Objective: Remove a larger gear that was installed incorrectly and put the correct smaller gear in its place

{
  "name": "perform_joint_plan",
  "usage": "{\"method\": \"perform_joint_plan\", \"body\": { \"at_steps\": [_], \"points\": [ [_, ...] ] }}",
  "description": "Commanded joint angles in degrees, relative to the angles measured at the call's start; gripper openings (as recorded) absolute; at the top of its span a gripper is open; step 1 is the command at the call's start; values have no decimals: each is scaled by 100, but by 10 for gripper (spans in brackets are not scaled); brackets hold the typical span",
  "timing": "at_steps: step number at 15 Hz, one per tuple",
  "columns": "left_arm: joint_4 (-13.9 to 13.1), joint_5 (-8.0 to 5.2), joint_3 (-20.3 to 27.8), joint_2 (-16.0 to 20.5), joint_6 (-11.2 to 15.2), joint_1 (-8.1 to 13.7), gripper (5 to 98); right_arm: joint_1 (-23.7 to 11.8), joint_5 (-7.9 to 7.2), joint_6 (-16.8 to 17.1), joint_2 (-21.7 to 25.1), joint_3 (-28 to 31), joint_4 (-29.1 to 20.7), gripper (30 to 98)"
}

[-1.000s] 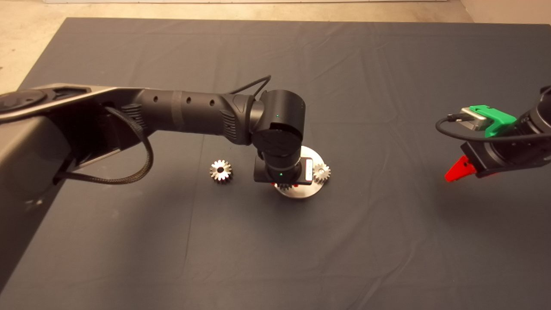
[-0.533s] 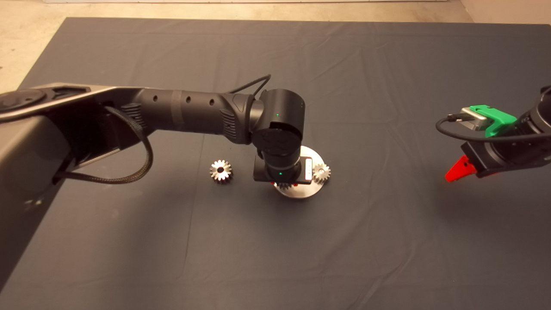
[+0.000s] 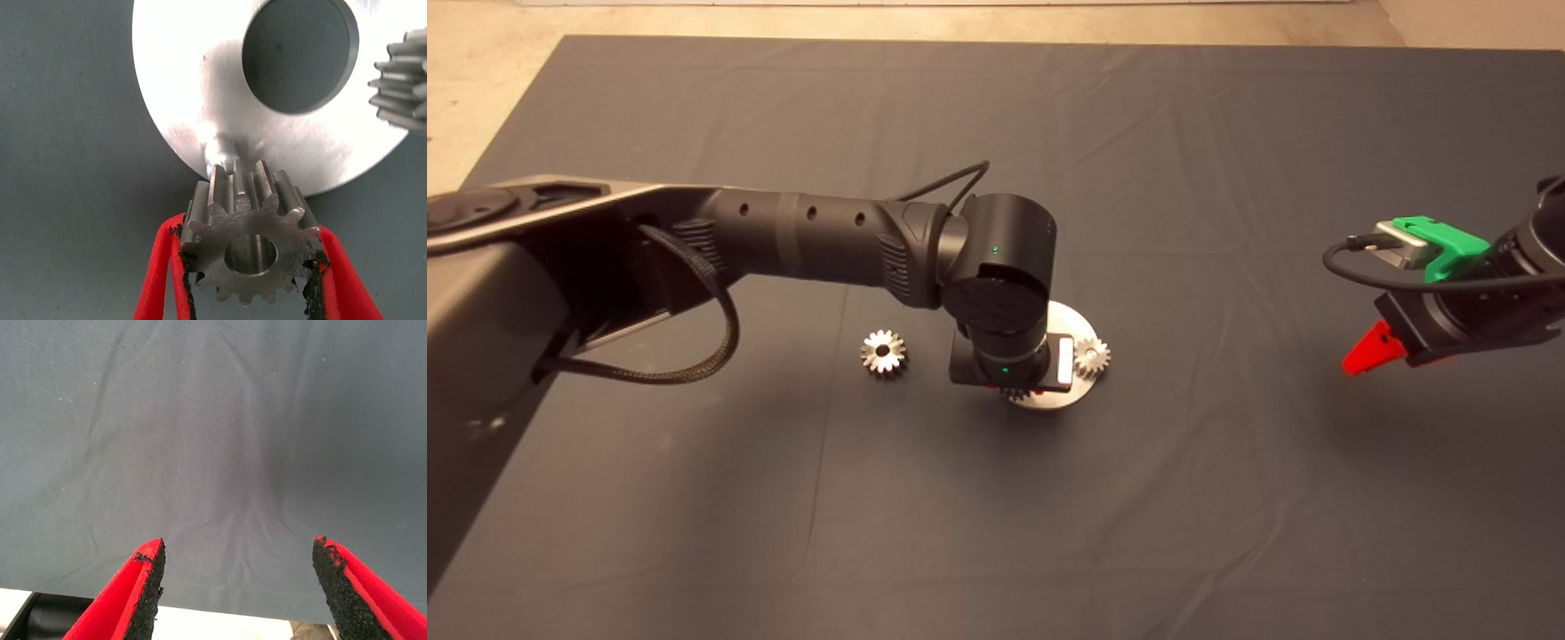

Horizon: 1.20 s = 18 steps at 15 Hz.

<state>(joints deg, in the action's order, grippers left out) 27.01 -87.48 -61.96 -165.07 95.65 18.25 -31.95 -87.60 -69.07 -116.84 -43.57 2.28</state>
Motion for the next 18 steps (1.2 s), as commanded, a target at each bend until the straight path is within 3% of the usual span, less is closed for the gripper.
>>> {"method": "perform_joint_plan", "body": {
  "at_steps": [1,8,11,12,16,18],
  "points": [
    [65,-630,381,-4,261,23,249,-101,-11,-45,-35,-18,-43,591],
    [76,-621,-251,-30,-124,21,249,-189,-11,-80,-45,25,-52,591],
    [260,-612,-489,-30,-178,21,248,-189,6,-133,-63,25,-52,591],
    [260,-612,-552,-30,-304,30,248,-186,13,-133,-63,8,-52,591],
    [233,-682,-544,-40,-390,74,247,-162,15,-133,-80,-36,-35,591],
    [217,-652,-491,-57,-407,100,247,-162,6,-137,-116,-45,-30,591]
  ]
}}
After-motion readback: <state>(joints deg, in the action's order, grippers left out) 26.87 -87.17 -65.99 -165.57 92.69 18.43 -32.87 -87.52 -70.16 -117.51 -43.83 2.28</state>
